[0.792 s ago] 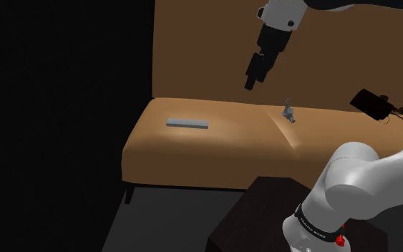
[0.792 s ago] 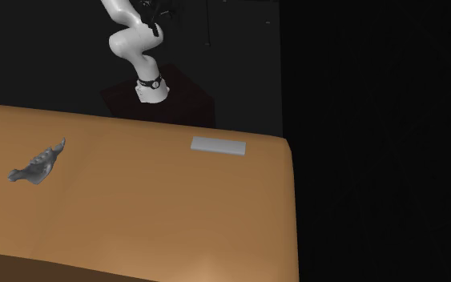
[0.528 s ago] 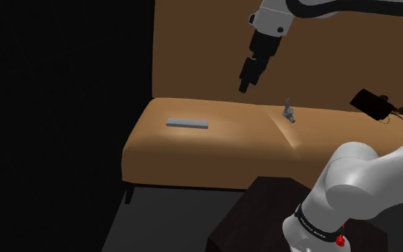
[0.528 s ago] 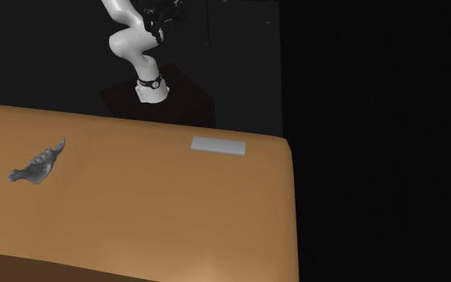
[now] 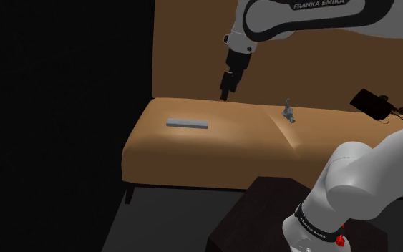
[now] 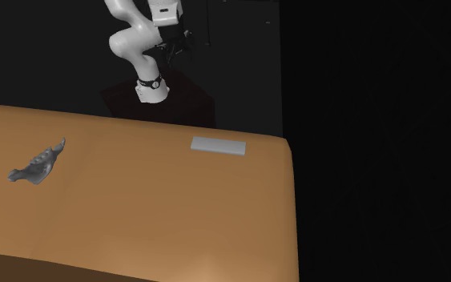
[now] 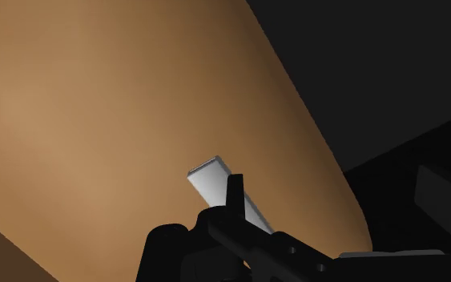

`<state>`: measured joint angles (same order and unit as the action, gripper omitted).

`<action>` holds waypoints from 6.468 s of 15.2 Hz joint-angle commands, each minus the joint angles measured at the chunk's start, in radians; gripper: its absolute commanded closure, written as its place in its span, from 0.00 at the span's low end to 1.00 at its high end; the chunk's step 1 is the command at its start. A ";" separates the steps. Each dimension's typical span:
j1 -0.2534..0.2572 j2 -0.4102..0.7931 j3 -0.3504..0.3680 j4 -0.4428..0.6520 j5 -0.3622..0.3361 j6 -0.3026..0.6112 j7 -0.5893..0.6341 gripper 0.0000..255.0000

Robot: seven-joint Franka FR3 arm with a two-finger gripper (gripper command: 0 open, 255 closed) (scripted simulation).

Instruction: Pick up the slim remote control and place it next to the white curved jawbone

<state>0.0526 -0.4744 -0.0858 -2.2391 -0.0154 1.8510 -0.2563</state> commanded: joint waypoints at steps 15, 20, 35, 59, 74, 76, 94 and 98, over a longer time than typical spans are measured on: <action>0.024 0.612 -0.055 0.316 0.084 0.203 -0.308 0.00; 0.013 0.815 -0.040 0.484 0.110 0.208 -0.385 0.00; 0.011 0.891 -0.031 0.470 0.122 0.292 -0.402 0.00; 0.013 0.824 -0.037 0.539 0.108 0.157 -0.389 1.00; 0.012 0.778 -0.041 0.678 0.097 -0.026 -0.377 1.00; 0.012 0.776 -0.041 0.700 0.097 -0.051 -0.375 1.00; -0.211 0.645 -0.194 0.517 0.090 -0.016 -0.754 1.00; -0.265 0.658 -0.231 0.532 0.095 -0.022 -0.846 1.00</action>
<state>-0.1989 0.1748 -0.3083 -1.7251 0.0768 1.8391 -1.0790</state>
